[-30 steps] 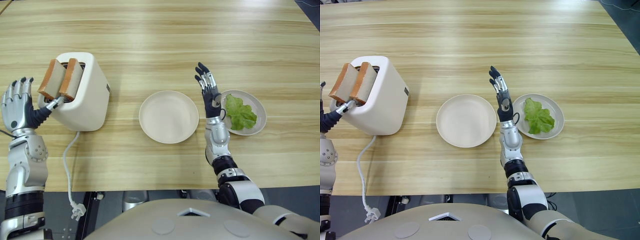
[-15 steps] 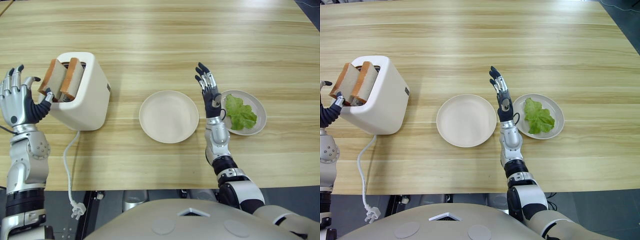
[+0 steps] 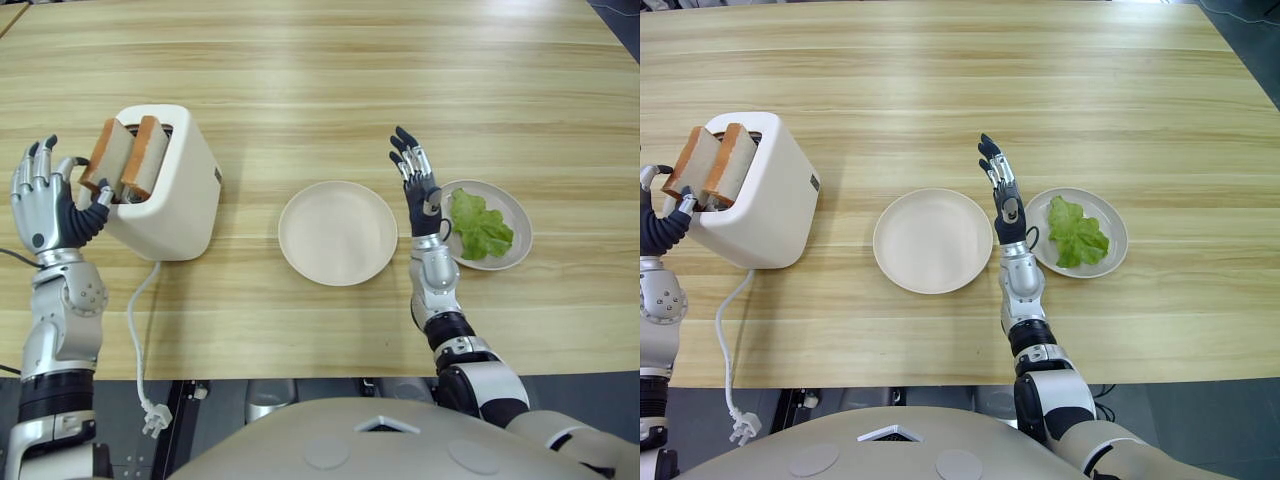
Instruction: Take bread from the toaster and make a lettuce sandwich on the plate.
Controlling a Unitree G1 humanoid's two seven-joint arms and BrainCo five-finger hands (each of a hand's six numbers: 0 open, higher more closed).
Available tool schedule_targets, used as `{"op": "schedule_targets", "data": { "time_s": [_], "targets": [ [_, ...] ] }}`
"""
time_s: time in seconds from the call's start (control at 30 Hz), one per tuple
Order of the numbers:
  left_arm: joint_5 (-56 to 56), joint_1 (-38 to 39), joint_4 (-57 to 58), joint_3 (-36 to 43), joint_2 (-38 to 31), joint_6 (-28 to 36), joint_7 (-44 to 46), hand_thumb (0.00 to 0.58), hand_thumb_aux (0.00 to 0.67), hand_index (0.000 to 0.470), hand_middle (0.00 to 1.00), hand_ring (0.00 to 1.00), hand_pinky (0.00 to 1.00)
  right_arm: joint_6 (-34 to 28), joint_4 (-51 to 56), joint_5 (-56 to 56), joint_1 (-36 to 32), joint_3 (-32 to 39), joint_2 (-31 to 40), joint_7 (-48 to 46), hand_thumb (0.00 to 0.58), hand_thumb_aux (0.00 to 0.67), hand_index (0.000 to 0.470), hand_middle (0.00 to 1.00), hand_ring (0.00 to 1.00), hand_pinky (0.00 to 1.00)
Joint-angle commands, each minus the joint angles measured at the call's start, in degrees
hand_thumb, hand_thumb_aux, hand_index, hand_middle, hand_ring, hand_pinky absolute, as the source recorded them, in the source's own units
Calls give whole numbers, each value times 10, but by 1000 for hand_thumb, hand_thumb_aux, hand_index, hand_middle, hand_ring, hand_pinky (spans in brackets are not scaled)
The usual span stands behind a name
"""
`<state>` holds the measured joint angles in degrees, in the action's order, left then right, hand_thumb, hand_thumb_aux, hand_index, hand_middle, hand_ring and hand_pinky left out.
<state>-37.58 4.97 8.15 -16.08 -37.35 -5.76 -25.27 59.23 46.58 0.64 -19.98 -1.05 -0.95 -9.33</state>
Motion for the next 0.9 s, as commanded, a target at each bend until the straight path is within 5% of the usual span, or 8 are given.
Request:
{"op": "schedule_targets", "data": {
  "time_s": [0.03,0.7,0.73,0.77,0.8,0.9],
  "targets": [
    [2,4,15,11,-2,3,7,580,670,460,0,0,0,0,6,0,2,0,-1,2,0,0,0,0,0,0],
    [13,-16,49,30,2,-2,2,580,670,460,0,0,0,0,9,-1,2,2,-2,2,0,0,0,0,0,0],
    [14,-18,55,32,3,0,4,546,507,348,0,0,0,0,8,-1,2,2,-2,2,0,0,0,0,0,0],
    [20,-20,61,32,5,-3,6,334,234,161,0,0,0,0,8,-1,2,2,-2,2,0,0,0,0,0,0],
    [31,-21,67,30,7,-9,10,36,21,14,0,0,0,0,8,-1,2,2,-2,2,0,0,0,0,0,0],
    [77,-20,73,21,18,-24,31,234,152,105,0,0,0,1,9,-1,1,3,-2,1,0,0,0,0,0,0]
  ]
}}
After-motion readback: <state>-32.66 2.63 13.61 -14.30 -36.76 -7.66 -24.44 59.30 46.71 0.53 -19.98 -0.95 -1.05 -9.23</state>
